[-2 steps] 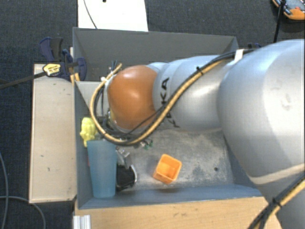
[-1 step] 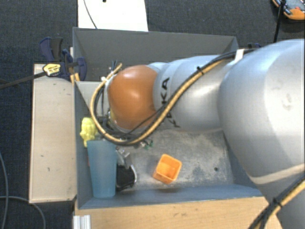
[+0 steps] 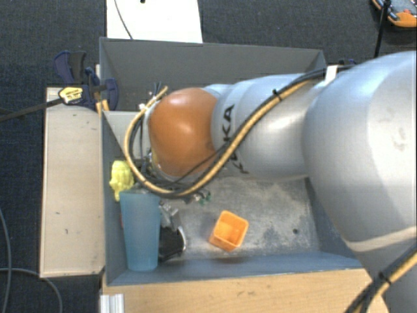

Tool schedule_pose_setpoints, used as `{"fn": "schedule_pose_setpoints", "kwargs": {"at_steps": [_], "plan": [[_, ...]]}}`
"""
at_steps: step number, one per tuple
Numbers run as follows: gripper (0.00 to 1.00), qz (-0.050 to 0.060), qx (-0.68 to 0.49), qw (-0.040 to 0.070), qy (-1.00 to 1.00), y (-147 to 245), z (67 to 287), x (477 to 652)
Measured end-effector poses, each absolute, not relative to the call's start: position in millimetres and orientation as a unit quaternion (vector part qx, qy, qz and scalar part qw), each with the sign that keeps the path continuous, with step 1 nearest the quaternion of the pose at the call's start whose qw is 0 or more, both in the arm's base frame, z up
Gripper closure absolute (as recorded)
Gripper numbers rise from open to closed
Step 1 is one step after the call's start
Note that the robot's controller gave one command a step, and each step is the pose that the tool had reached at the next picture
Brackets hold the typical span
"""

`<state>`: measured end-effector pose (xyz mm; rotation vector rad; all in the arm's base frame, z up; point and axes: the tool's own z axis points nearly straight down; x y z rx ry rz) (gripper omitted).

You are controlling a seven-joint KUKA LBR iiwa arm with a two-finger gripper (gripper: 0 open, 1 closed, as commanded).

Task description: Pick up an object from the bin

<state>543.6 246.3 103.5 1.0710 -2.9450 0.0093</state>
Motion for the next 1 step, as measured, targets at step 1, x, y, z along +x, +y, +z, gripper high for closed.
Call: {"fn": "schedule_pose_setpoints", "kwargs": {"at_steps": [1], "plan": [[1.00,0.002,0.341,0.005,-0.940,246.2,124.5,542.6]]}}
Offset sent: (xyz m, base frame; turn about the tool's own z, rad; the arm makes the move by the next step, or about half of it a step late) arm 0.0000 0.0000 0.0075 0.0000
